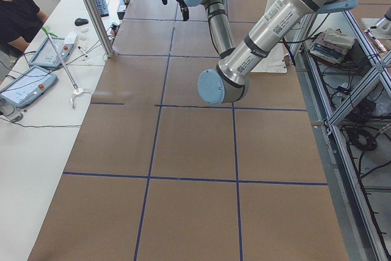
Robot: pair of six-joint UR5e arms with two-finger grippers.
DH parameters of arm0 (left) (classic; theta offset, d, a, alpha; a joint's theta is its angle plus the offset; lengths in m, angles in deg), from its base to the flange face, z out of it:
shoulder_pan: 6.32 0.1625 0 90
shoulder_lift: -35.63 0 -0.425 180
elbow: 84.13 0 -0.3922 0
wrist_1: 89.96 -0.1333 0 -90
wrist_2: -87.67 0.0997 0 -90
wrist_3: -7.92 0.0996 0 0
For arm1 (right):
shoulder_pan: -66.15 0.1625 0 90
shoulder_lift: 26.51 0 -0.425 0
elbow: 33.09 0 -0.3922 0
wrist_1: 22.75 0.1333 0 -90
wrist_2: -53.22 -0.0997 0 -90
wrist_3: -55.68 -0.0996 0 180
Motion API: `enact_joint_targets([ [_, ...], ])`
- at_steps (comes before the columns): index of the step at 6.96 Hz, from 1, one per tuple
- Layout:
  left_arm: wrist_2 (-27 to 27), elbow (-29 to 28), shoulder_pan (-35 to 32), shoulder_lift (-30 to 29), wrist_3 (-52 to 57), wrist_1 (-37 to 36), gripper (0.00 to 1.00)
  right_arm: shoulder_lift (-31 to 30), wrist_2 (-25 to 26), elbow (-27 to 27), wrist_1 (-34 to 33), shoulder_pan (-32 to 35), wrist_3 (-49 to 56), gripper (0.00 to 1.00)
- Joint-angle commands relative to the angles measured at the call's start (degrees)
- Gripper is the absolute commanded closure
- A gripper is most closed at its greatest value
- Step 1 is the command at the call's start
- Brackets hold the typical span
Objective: Left arm hands cup to right arm to dump lemon
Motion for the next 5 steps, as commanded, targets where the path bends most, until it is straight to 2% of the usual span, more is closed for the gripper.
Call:
enact_joint_targets([
  [1,0.00,0.05,0.01,0.18,-0.10,0.00,0.00,-6.30,-20.74,-2.96,5.80,15.91,-0.06,0.76],
  [2,0.00,0.40,0.01,0.09,-0.71,0.00,0.00,-6.31,-32.97,-6.11,6.50,25.50,-0.06,0.76],
  [3,0.00,0.40,0.09,-0.08,-1.32,0.00,0.00,-6.75,-40.75,-11.71,10.68,32.91,-0.15,0.76],
  [4,0.00,0.49,0.09,-0.08,-1.33,0.00,0.00,-8.23,-46.83,-17.16,17.77,38.64,-2.59,0.75],
  [5,0.09,0.75,0.09,-0.08,-1.33,0.00,0.00,-9.12,-55.59,-22.26,23.76,46.26,-10.61,0.75],
])
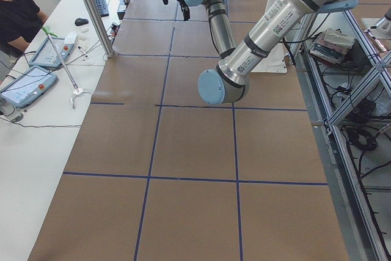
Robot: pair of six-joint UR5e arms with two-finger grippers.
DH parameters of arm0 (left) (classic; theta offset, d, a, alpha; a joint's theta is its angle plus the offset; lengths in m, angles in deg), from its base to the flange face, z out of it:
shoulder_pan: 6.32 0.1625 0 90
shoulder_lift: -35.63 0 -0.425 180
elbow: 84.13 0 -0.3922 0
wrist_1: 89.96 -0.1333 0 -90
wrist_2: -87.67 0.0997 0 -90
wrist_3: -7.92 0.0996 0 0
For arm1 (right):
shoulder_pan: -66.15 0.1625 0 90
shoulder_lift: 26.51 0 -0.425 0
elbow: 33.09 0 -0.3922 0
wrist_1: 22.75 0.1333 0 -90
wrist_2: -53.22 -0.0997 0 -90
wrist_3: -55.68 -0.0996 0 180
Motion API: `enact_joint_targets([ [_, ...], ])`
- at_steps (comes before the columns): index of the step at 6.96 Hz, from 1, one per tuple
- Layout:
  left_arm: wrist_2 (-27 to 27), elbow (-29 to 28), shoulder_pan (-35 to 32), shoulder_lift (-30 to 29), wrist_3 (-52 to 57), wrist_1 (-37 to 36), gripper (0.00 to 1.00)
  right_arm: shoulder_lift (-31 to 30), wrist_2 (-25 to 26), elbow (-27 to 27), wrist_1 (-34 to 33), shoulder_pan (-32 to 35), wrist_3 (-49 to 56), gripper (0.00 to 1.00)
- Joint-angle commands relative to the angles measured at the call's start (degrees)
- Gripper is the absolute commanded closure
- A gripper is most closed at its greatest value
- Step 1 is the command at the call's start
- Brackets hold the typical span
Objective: Left arm hands cup to right arm to dump lemon
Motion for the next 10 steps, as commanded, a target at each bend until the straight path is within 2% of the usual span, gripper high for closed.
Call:
enact_joint_targets([
  [1,-0.02,0.42,0.01,-0.12,-0.78,0.09,0.00,-1.49,-16.14,-12.54,16.12,14.02,-15.79,0.74],
  [2,0.06,0.68,0.10,-0.12,-1.31,0.09,0.00,-1.41,-16.89,-20.26,26.56,15.81,-24.24,0.73],
  [4,0.07,1.12,0.02,0.06,-1.41,0.09,0.00,-1.41,-16.99,-27.34,36.47,19.06,-41.89,0.72],
  [5,0.07,1.21,0.01,0.14,-1.41,0.09,0.00,-0.80,-16.64,-29.19,41.12,19.17,-50.34,0.71],
  [7,0.07,1.56,-0.07,0.23,-1.32,0.09,0.00,0.95,-14.97,-32.63,41.52,19.43,-65.73,0.70],
  [10,0.07,2.17,-0.07,0.15,-1.41,0.00,0.00,4.29,-12.43,-32.90,41.60,19.88,-94.01,0.68],
])
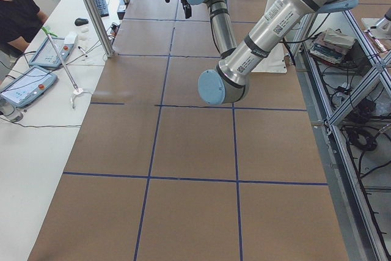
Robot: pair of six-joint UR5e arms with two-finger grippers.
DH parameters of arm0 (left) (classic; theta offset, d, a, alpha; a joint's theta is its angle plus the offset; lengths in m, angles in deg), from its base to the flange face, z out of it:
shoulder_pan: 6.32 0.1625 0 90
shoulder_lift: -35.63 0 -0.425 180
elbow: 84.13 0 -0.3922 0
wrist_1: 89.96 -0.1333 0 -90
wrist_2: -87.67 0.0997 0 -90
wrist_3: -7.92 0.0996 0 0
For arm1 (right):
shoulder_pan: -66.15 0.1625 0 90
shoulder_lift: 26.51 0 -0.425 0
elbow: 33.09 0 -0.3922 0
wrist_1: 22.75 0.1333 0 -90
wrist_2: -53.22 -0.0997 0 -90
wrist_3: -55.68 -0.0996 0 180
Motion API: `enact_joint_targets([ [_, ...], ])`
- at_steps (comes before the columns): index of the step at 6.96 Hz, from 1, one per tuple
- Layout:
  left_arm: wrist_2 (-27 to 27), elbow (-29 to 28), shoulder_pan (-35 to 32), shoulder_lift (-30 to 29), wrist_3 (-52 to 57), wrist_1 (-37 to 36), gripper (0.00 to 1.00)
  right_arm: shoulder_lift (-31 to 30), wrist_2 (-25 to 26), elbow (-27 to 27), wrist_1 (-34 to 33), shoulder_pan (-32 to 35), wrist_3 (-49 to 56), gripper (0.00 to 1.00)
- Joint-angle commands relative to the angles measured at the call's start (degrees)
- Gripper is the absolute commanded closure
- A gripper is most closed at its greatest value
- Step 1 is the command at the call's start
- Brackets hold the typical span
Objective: Left arm hands cup to right arm to dump lemon
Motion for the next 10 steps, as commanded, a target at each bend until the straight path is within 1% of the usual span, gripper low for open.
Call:
enact_joint_targets([
  [1,0.00,0.43,0.00,-0.07,-0.09,-0.03,0.00,1.68,2.80,-0.21,0.49,0.14,-23.34,0.68],
  [2,0.00,0.43,0.00,-0.07,-0.10,-0.03,0.00,1.69,3.08,-2.91,6.32,0.14,-30.25,0.68],
  [3,0.00,0.34,0.00,0.02,-0.01,-0.03,0.00,1.95,4.65,-6.85,12.39,0.05,-33.01,0.67],
  [4,0.00,0.34,0.00,0.02,-0.01,-0.03,0.00,2.65,5.36,-8.37,13.75,0.05,-37.22,0.67],
  [6,0.00,0.43,0.00,0.02,-0.01,-0.03,0.00,3.61,5.28,-7.25,13.85,0.05,-38.14,0.67],
  [7,0.00,0.43,0.00,0.02,-0.01,-0.03,0.00,4.23,5.45,-5.42,13.68,0.05,-37.27,0.68],
  [8,0.00,0.34,0.00,0.02,-0.01,-0.03,0.00,4.67,6.50,-2.35,12.11,0.05,-37.00,0.68],
  [9,0.00,0.34,0.00,-0.07,-0.09,-0.03,0.00,5.11,6.94,0.11,7.14,-0.04,-37.00,0.68],
  [10,0.00,0.43,0.00,0.02,-0.01,-0.03,0.00,5.20,7.03,5.27,-0.22,-0.12,-37.00,0.68],
])
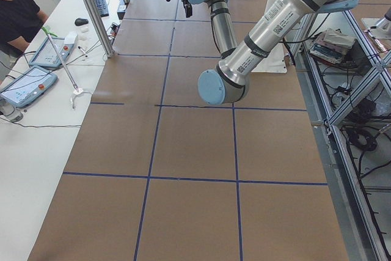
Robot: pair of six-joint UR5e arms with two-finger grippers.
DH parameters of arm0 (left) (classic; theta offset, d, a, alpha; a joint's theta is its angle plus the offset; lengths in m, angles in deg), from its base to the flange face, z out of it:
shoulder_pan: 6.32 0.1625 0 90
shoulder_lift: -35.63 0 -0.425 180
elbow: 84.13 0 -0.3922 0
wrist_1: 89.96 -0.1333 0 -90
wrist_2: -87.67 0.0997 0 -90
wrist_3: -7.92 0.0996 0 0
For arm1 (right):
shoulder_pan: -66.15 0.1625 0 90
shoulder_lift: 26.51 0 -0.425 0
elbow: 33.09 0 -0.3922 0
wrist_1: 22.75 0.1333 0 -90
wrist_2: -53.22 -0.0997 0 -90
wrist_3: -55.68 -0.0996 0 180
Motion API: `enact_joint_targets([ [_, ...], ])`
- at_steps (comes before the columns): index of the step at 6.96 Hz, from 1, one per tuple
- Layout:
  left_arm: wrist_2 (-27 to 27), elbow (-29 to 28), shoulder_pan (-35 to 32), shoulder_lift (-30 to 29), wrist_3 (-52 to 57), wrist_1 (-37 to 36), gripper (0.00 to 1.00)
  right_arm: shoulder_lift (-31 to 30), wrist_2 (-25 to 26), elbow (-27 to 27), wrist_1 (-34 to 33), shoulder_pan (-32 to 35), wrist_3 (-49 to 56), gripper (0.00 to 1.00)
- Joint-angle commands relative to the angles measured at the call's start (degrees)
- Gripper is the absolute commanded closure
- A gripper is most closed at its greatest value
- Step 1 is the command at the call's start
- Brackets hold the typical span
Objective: Left arm hands cup to right arm to dump lemon
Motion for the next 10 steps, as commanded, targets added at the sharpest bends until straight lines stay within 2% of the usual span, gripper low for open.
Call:
enact_joint_targets([
  [1,0.00,0.06,0.00,0.12,-0.05,0.00,0.00,0.37,0.41,11.50,-15.13,-0.43,0.05,0.68],
  [2,0.00,-0.03,0.00,0.47,-0.05,0.00,0.00,0.54,3.11,18.27,-24.00,-4.00,0.31,0.68],
  [3,0.00,-0.03,0.00,0.47,0.04,0.00,0.00,1.06,7.57,24.78,-33.39,-9.52,6.41,0.69],
  [4,0.00,-0.12,0.00,0.56,0.12,0.00,0.00,2.90,8.58,28.58,-40.45,-13.58,19.61,0.69],
  [5,0.00,-0.29,0.00,0.56,0.12,0.00,0.00,5.61,8.24,29.66,-44.00,-15.27,27.92,0.69],
  [7,0.00,-0.73,0.18,0.38,0.21,0.09,0.00,8.70,8.76,30.81,-45.08,-19.92,48.36,0.68],
  [10,0.96,-2.31,0.35,-0.32,0.21,0.09,0.00,14.41,9.02,33.18,-54.63,-23.18,70.89,0.67],
])
